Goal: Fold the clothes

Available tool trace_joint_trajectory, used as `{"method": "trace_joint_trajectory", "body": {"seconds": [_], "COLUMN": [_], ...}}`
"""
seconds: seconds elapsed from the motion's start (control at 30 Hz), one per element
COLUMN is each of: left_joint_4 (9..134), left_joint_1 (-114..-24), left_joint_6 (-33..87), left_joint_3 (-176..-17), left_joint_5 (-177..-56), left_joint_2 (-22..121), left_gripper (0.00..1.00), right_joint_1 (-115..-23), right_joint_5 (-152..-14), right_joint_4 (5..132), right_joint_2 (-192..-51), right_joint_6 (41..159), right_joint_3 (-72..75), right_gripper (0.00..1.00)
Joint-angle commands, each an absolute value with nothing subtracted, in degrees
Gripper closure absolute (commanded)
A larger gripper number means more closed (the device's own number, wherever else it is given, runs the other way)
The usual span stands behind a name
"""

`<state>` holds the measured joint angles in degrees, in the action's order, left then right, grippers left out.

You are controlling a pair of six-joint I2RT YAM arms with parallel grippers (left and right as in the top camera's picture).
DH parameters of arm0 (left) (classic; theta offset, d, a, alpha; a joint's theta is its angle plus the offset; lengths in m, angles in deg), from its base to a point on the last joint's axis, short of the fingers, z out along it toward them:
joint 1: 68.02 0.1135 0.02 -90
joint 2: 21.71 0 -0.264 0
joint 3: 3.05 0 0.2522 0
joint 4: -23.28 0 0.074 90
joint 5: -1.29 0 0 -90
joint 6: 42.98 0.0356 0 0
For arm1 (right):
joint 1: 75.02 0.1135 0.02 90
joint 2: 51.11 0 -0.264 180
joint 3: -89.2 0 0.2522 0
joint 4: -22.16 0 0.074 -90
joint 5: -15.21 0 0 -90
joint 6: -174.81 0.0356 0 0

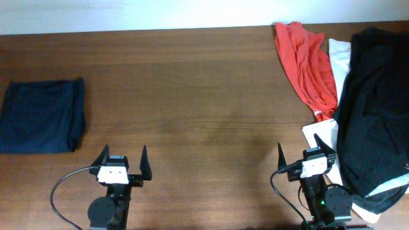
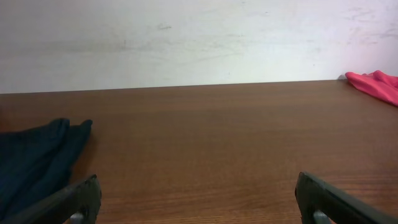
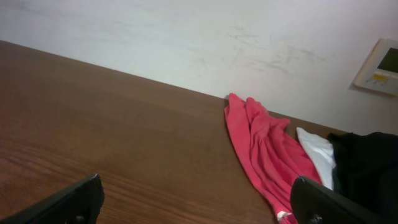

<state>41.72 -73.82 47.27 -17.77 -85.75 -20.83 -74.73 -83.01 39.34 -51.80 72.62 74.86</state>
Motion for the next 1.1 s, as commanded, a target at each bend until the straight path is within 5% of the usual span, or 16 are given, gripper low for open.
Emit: {"method": "trace_joint_trajectory", "body": {"seconds": [0.0, 0.37, 0.53, 0.8, 1.0, 1.07], "left_joint_4": [41.62, 41.86, 43.80, 59.14, 59.84, 59.87], "left_joint_1": [-73.47, -73.47, -73.47, -73.47, -73.47, -73.47], "left_joint_6": [47.49, 45.98, 45.98, 46.02, 46.02, 46.02], "left_joint_3": [-17.33, -26.75, -37.52, -59.32, -60.80, -60.80], "left_joint_5": [-86.87, -87.94, -87.98, -90.71, -90.67, -90.67], "left_joint_2": [-21.42, -7.65, 8.40, 29.75, 31.70, 31.70], "left_gripper": [0.01, 0.01, 0.01, 0.01, 0.01, 0.01], "right_joint_1": [-75.06, -75.06, -75.06, -75.10, -80.21, -84.65], "right_joint_5": [-82.40, -81.59, -81.59, -72.57, -52.72, -51.02], "right_joint_4": [39.62, 50.11, 56.43, 85.52, 89.67, 92.21], "right_joint_2": [-51.47, -58.90, -77.02, -116.67, -129.24, -134.00], "right_joint_6": [76.82, 82.57, 82.50, 82.28, 91.79, 94.70], "right_joint_3": [75.12, 63.02, 49.44, 16.13, 12.96, 12.99], "right_gripper": [0.01, 0.01, 0.01, 0.01, 0.01, 0.07]}}
